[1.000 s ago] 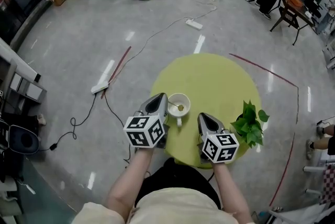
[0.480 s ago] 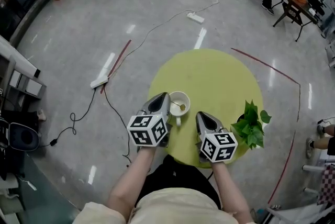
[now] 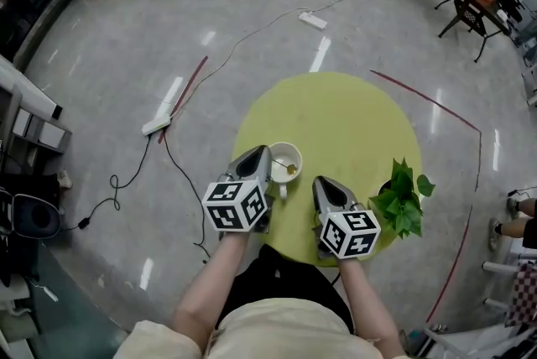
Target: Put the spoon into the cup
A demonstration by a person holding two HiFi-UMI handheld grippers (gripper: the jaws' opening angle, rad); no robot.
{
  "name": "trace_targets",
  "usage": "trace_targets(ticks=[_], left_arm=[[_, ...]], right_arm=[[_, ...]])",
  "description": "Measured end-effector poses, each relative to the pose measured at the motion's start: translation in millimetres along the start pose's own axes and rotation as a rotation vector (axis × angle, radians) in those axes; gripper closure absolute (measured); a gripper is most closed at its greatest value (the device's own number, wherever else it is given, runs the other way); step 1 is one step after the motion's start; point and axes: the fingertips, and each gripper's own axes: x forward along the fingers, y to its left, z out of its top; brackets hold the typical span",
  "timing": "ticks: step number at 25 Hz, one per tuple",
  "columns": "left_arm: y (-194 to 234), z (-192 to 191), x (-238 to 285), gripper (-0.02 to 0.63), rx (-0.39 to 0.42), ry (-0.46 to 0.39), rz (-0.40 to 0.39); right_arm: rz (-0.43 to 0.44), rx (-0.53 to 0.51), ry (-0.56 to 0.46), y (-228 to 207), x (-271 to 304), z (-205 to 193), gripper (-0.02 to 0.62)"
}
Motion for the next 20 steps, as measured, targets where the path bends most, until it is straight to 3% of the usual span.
trace_targets(ticks=[20], left_arm=[[20, -7, 0, 0.597, 0.021, 0.009, 0.052]], right_arm=[[0.011, -0.002, 0.021, -3, 2, -6, 0.595]])
